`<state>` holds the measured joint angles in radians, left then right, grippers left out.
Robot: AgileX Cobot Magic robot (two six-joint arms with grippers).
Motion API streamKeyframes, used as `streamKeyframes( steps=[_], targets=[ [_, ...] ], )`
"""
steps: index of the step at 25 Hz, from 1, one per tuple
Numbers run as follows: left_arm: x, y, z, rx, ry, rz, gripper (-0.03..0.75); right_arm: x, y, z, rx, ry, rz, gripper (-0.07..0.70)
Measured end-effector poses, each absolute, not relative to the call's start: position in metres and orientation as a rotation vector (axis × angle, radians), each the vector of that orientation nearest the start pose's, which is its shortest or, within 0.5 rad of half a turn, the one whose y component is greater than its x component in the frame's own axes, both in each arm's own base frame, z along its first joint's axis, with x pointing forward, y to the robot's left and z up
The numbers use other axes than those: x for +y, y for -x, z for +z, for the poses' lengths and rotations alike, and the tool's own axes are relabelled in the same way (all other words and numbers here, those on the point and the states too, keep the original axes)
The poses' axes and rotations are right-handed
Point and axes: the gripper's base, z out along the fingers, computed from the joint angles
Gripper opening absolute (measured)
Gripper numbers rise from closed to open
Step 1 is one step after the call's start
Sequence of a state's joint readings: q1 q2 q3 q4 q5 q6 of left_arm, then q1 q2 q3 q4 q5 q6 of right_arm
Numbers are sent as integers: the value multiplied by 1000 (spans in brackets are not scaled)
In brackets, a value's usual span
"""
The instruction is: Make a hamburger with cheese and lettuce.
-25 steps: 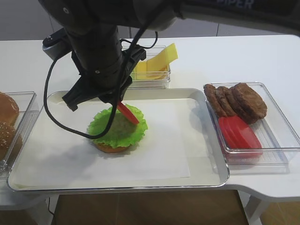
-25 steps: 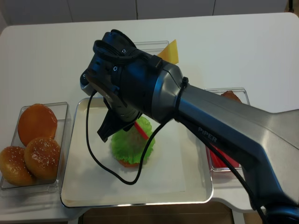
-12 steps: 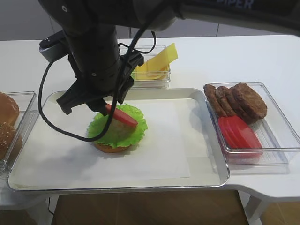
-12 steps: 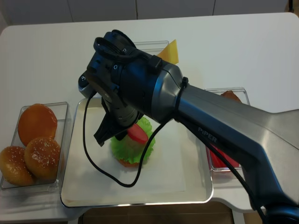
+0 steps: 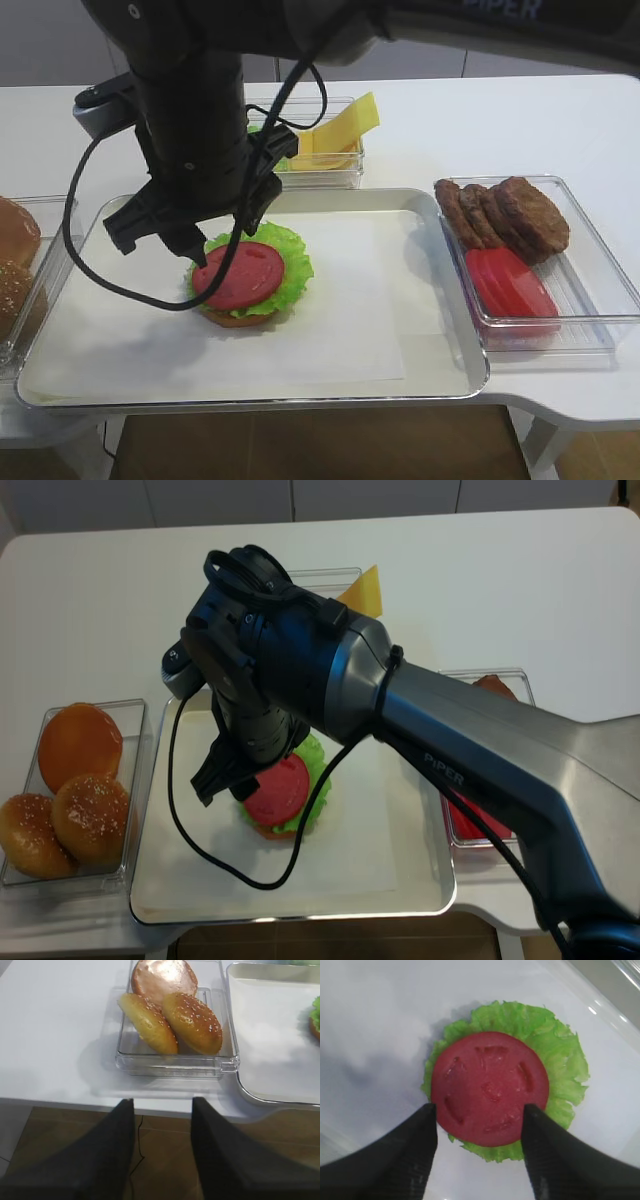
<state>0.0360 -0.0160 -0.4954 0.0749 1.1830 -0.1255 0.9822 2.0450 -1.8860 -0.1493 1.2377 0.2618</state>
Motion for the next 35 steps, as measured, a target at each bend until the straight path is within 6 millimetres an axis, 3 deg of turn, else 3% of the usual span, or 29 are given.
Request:
streamKeyframes(
  steps=[3, 7, 13, 18, 23, 29, 35],
  targets=[
    [6, 13, 266, 2145, 183, 39, 285, 357, -253, 277, 2629, 1074, 51, 409],
    [6, 13, 266, 2145, 183, 39, 285, 348, -254, 295, 2598, 1074, 93, 408],
    [6, 13, 266, 2145, 183, 39, 285, 305, -282, 329, 2614, 894, 197, 408],
    [6, 13, 266, 2145, 183, 39, 285, 252, -302, 353, 2616, 738, 194, 407],
    [6, 13, 266, 2145, 183, 39, 285, 193, -307, 365, 2647, 572, 157, 407],
    [6, 13, 266, 2145, 183, 39, 285, 120, -292, 369, 2697, 353, 99, 407],
    [6, 13, 266, 2145, 183, 39, 285, 66, -254, 366, 2726, 175, 55, 406]
  ],
)
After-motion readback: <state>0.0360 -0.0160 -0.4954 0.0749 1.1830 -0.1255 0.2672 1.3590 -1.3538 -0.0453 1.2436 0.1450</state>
